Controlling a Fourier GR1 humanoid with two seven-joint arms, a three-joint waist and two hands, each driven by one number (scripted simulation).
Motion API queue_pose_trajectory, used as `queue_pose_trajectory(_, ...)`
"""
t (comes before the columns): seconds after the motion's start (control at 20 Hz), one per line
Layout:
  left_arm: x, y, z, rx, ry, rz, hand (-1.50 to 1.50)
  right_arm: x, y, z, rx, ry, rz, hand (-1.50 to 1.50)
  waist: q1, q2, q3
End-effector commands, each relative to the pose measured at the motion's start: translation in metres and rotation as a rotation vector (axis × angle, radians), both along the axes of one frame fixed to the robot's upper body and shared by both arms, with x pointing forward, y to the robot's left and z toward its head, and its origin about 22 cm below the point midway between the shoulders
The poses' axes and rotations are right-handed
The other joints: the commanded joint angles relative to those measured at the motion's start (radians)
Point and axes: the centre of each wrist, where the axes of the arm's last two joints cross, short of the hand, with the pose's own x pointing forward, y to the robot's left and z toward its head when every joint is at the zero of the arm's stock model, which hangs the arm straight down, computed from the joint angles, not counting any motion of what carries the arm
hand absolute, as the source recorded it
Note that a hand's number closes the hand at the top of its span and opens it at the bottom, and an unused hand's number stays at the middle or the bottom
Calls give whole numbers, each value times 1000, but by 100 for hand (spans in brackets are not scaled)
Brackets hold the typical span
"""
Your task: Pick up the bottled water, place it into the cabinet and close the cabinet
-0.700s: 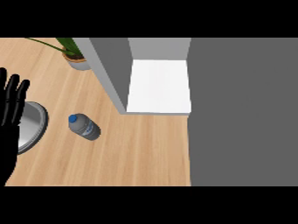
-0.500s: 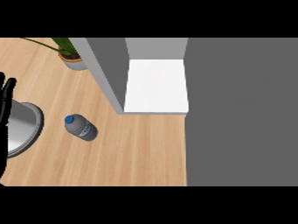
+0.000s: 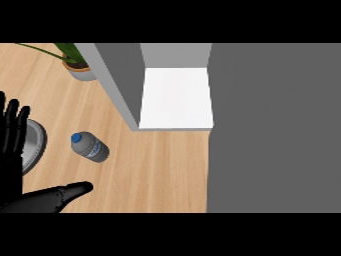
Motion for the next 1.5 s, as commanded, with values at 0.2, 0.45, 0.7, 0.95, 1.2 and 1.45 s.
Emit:
queue_pose_trajectory(0.2, -25, -35, 15, -37, 56, 43, -150, -41, 2, 5, 27, 46, 18, -150, 0, 0, 0)
queue_pose_trajectory(0.45, -19, -33, -7, -12, 100, 75, -150, -47, 13, 22, 25, 35, 7, -150, 3, 1, -1)
queue_pose_trajectory(0.7, -15, -31, -27, 17, 117, 130, -150, -69, 1, 16, 27, 50, 10, -150, -6, 1, -1)
queue_pose_trajectory(0.95, -24, -10, -42, -2, 127, 180, -150, -84, -2, 13, 9, 55, -9, -150, -6, -1, -1)
queue_pose_trajectory(1.2, -10, -9, -78, 21, 148, 230, -150, -87, -12, 14, -2, 36, 27, -150, -10, 0, -1)
queue_pose_trajectory(1.45, 5, 24, -121, -3, 204, 242, -150, -89, -3, 17, -27, 40, 6, -150, -11, 2, -3)
